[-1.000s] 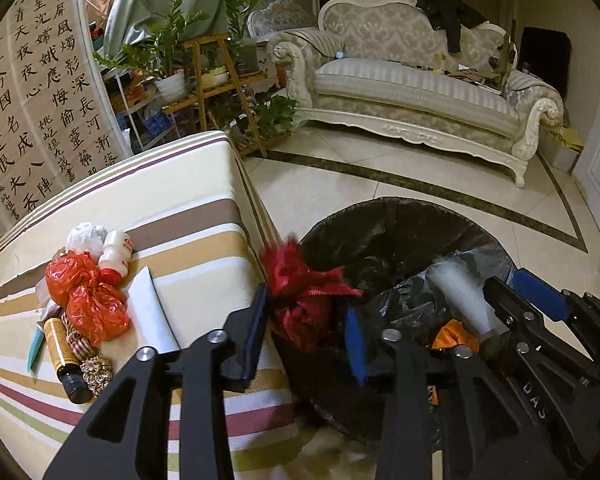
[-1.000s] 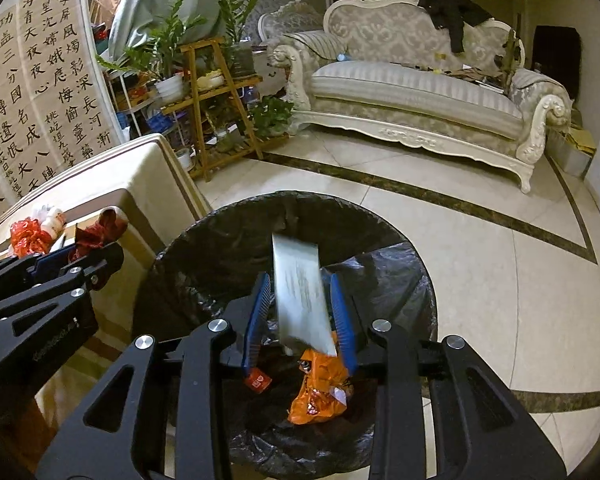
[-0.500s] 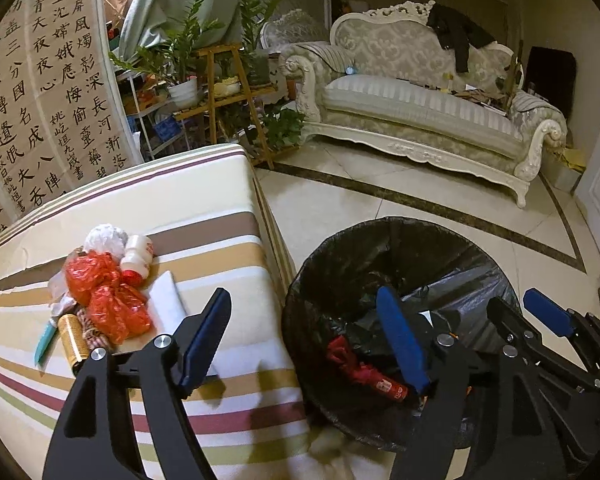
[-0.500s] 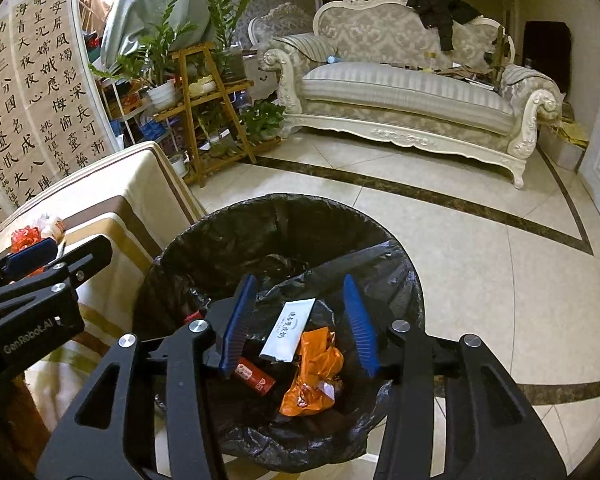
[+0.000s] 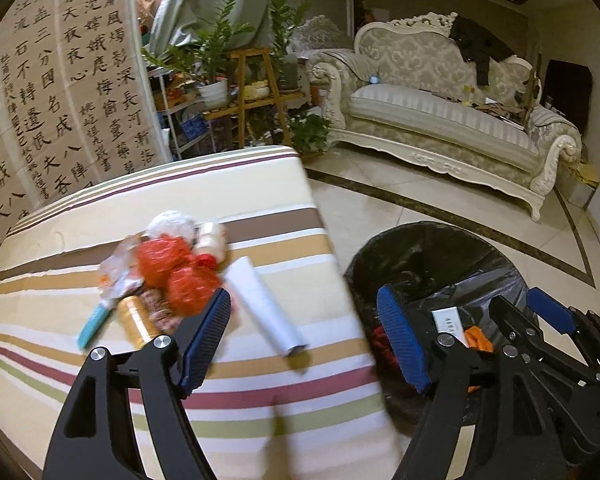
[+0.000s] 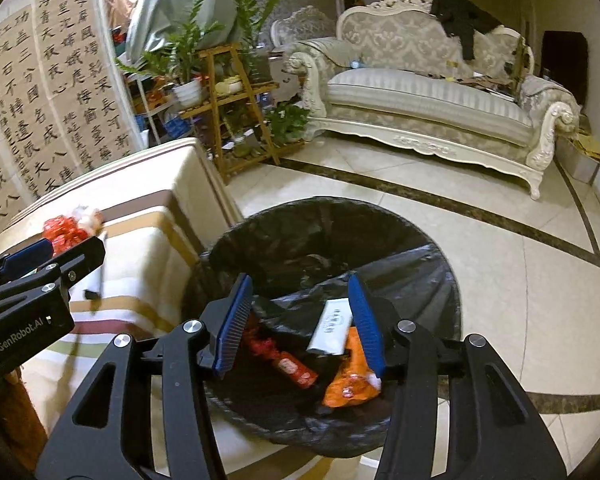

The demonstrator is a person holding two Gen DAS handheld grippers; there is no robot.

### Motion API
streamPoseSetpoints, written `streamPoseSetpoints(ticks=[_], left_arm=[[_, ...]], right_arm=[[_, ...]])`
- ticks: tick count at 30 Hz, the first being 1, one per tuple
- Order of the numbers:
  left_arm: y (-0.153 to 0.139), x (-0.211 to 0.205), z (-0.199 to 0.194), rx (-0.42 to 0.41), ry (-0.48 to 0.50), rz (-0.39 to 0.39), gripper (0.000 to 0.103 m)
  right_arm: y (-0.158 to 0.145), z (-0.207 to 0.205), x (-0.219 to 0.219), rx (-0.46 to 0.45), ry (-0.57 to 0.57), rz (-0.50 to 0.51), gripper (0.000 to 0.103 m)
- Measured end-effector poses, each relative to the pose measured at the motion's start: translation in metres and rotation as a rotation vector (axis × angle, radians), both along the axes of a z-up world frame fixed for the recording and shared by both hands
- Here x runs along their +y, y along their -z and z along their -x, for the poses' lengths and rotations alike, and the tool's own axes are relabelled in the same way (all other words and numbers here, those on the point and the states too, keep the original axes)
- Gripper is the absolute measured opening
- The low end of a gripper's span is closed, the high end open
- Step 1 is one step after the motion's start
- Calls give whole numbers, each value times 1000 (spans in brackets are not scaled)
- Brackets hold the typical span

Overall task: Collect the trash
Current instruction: 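Grasp the gold-labelled brown bottle with the left tool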

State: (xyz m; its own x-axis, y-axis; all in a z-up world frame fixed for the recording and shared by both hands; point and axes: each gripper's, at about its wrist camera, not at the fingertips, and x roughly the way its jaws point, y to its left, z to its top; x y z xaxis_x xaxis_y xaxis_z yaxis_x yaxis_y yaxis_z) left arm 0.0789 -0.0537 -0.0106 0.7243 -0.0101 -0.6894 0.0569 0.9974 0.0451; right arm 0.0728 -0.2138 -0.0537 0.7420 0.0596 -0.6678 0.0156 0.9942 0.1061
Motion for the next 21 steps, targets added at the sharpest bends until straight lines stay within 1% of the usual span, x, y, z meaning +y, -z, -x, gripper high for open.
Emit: streamPoseSetpoints(ticks=[3,9,15,21], left_arm=[[0,16,5,1,-29,-1,73],[3,55,12,13,-122,2,73],[10,93,9,39,-213,-1,73],[19,111,2,83,-245,12,73]], right_arm=[[-2,1,14,-1,-29,0,49],[-4,3,41,-2,-88,-2,49],[-4,3,62,3,-135,-1,49],[-2,3,72,10,-158,2,49]])
